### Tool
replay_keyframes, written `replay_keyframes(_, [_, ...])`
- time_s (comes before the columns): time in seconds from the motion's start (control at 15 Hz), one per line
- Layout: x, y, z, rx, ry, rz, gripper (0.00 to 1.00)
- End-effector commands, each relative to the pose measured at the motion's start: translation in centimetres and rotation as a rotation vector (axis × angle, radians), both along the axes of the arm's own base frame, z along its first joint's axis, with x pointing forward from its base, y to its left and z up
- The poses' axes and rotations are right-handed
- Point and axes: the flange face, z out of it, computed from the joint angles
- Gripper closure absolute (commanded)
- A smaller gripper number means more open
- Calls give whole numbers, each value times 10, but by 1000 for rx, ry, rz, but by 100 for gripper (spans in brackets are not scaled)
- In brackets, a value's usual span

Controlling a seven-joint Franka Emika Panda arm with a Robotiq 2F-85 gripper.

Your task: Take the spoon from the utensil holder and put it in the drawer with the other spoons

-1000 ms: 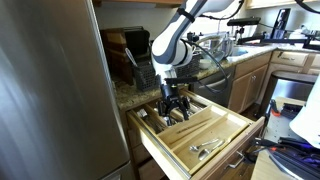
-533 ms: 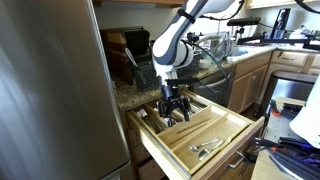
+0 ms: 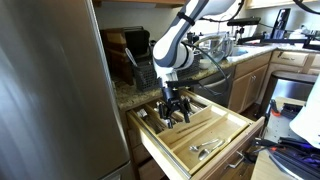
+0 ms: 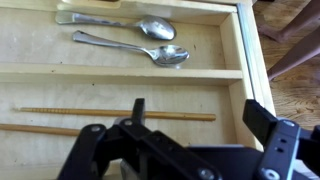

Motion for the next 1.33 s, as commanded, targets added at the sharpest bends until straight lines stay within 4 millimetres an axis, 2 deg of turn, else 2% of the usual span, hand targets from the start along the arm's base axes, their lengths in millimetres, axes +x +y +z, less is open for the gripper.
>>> replay_keyframes(0.0, [-4,-2,-6,-3,-31,3,0])
replay_keyframes(1.27, [0,-2,-11,-7,-73,-6,0])
